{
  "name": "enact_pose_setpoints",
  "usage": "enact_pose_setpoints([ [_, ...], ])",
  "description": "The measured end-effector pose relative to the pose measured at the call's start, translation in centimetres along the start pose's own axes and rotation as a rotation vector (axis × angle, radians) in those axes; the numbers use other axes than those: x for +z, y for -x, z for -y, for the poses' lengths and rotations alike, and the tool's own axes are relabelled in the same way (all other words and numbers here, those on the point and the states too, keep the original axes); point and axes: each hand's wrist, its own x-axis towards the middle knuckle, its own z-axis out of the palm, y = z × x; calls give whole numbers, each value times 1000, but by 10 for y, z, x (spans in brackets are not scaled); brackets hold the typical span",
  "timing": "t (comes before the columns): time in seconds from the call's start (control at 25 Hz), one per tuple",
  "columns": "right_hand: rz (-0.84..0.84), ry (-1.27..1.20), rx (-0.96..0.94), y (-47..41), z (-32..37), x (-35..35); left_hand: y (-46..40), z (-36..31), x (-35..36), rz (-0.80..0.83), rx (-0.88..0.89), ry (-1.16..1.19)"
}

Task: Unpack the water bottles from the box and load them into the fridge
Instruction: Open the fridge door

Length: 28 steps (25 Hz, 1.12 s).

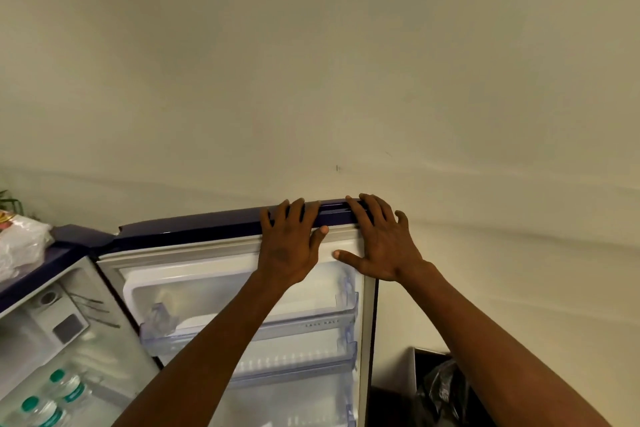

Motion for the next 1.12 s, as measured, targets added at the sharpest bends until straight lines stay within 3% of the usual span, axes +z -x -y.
enact_pose_setpoints([
  [0.44, 31, -43, -49, -83, -22, 29, -53, 11, 38, 117, -138, -3],
  [1.12, -2, -79, -172, -147, -46, 62, -91, 25, 71, 49, -234, -59],
])
